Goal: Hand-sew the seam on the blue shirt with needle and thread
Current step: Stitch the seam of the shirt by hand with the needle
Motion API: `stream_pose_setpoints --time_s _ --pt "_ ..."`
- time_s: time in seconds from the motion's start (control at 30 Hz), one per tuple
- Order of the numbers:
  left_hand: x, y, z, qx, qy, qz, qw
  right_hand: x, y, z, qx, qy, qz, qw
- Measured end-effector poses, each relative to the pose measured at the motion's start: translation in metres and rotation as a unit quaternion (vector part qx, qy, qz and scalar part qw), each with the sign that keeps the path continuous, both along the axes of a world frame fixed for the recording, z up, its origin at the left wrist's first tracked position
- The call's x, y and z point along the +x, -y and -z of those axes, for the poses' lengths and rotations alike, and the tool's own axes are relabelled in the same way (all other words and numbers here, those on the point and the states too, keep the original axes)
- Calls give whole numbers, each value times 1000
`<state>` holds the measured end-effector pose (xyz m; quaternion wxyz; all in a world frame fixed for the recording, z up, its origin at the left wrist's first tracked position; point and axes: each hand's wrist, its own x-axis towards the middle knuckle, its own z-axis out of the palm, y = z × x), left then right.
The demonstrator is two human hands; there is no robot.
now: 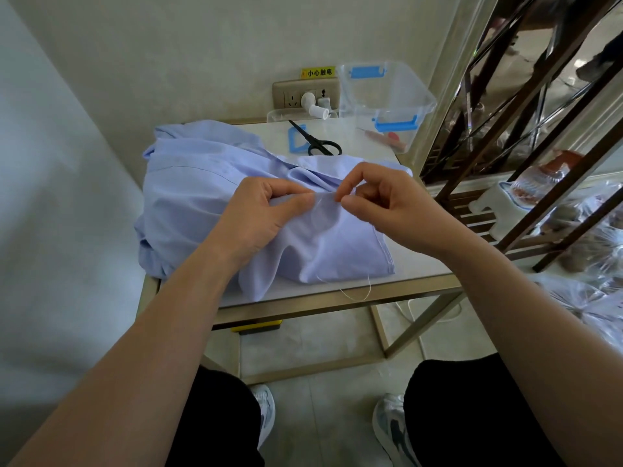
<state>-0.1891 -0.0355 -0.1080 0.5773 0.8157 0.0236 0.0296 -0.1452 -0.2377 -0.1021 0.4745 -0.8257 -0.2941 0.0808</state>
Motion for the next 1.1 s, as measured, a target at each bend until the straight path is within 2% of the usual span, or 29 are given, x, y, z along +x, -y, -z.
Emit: stream_pose_setpoints --time_s 0.13,0.57,1.0,1.1 --pt "-1 1 -1 -16 0 10 1000 1 3 2 -13 17 -13 1000" --pt "-2 2 -3 -25 -5 9 1000 -2 4 0 -7 -18 -2 1000" --pt "-2 2 -2 62 20 29 997 -3 4 -1 -49 -10 3 999" --pt "-3 4 -2 91 28 29 995 -4 2 -1 -68 -43 -4 997"
